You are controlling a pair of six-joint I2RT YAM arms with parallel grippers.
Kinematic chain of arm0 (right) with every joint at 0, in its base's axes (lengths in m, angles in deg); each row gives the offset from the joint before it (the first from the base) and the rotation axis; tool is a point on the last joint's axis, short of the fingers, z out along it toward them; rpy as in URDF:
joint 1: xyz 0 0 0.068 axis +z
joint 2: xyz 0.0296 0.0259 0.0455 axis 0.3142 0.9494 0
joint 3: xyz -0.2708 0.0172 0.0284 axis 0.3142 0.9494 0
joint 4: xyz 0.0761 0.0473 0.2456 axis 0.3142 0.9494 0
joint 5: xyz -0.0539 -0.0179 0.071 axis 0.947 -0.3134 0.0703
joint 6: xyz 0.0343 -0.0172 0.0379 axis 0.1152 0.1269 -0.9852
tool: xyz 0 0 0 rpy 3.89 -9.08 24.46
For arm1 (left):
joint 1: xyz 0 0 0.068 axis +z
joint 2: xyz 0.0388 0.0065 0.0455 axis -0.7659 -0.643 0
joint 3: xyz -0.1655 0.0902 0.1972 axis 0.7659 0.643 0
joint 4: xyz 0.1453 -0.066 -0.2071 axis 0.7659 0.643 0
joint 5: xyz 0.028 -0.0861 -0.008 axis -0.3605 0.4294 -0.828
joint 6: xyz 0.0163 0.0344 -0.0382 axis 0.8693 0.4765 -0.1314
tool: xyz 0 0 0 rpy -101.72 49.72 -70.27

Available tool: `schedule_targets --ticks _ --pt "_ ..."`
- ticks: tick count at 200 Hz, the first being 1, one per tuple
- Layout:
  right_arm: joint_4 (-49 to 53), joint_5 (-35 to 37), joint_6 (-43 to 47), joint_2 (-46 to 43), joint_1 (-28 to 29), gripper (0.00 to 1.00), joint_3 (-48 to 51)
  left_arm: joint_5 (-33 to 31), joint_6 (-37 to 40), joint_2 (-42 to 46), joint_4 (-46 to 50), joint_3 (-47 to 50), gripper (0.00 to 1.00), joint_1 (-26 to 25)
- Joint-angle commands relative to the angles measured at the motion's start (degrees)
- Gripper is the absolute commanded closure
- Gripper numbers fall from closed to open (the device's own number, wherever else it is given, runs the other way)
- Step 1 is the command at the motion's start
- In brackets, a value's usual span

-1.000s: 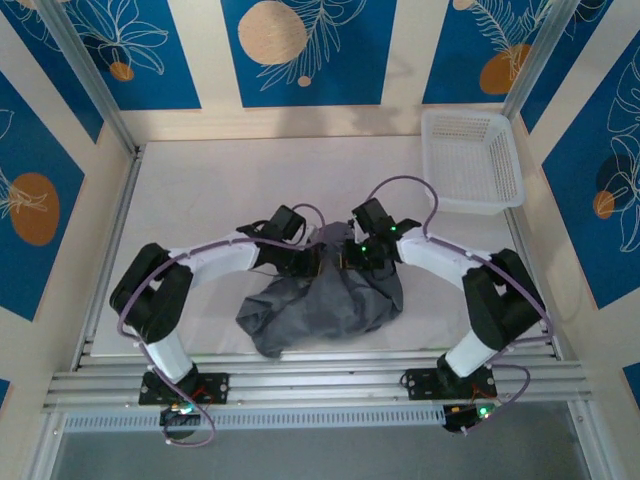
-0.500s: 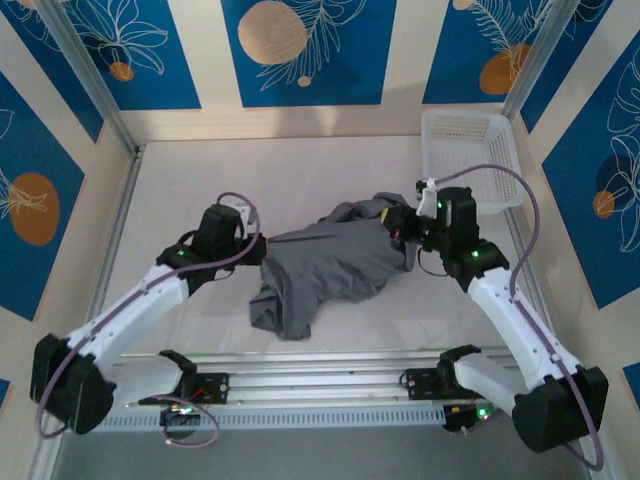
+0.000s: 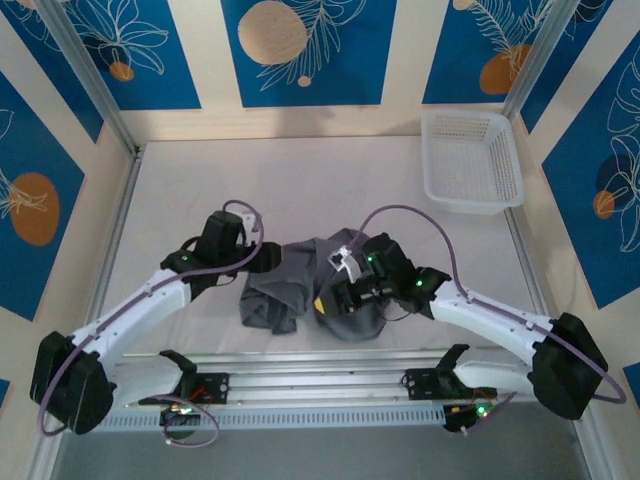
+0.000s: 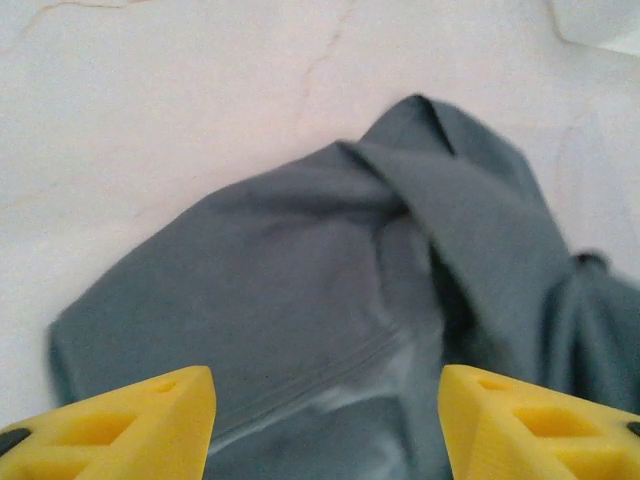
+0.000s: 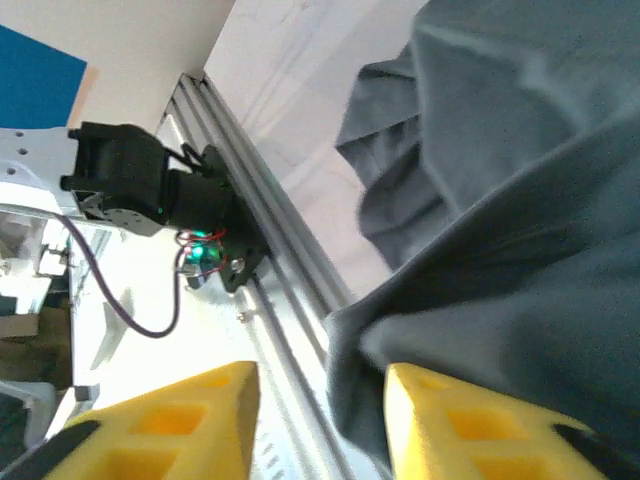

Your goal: Fold the inside-out t-shirt

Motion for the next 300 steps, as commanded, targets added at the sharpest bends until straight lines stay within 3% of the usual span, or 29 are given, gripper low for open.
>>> schedule_targets --ticks 1,21,46,64,79,99,110,125,138,179,209,218,231,240,269,300 --pt "-1.1 7.2 -4.1 -7.5 -6.8 0.52 0.3 4.2 -1.2 -3.3 -2.5 -3.1 0.38 -3.4" --pt "0.2 18.3 -7.6 -13.7 -12.9 0.49 3.0 0.5 -0.8 -8.6 -1.7 -6.3 0.35 -9.9" --pt "12.2 24.7 -5.6 -8.3 -13.9 0.45 -1.6 1.6 -1.8 -16.6 -1.7 -9.5 0.33 -13.3" --pt "13.6 22.5 -5.2 -3.2 -12.6 0.39 -1.3 1.5 -1.8 -21.2 -1.2 -10.7 0.31 -14.6" --pt "9.8 15.3 -6.5 -0.2 -11.3 0.36 0.3 1.3 -2.3 -24.2 -0.5 -10.9 0.31 -15.0" --pt "3.5 8.8 -9.1 3.7 -9.1 0.36 1.9 3.1 -4.0 -25.0 -3.5 -9.3 0.48 -15.0" --pt "4.1 8.9 -9.0 5.9 -8.0 0.46 0.8 3.6 -4.6 -24.3 -4.7 -8.8 0.68 -14.9" --pt "7.4 11.2 -7.7 7.1 -8.1 0.77 -1.7 3.4 -4.9 -22.3 -4.8 -8.9 0.97 -14.5" --pt "7.9 12.1 -6.9 5.0 -9.3 0.99 -2.5 3.5 -5.0 -19.5 -4.5 -8.9 1.0 -13.2" --pt "7.1 14.2 -6.3 -5.6 -16.0 1.0 -0.7 4.8 -4.8 -8.9 -1.4 -8.5 1.0 -4.7" --pt "7.8 15.7 -4.1 -6.8 -14.0 1.0 0.9 1.8 -2.0 -5.5 3.7 -8.1 1.0 -1.4" --pt "7.2 15.0 -2.9 -6.1 -11.7 0.86 0.8 3.2 -1.9 -5.6 3.4 -7.7 1.0 -1.4" --pt "5.3 15.1 -2.0 -4.6 -7.4 0.52 0.4 5.5 -3.0 -6.2 2.2 -7.1 1.0 -1.4" --pt "3.4 14.8 -1.6 -3.0 -4.3 0.41 -0.5 7.4 -3.8 -6.7 0.4 -6.6 1.0 -1.4" --pt "-3.6 18.3 -3.4 4.1 2.6 0.24 -4.2 11.2 -5.8 -8.1 -3.1 -7.3 1.0 -2.2" --pt "-1.6 41.1 -2.5 15.9 6.7 0.25 -10.5 10.5 -5.7 -7.7 -2.1 -9.9 1.0 -2.7"
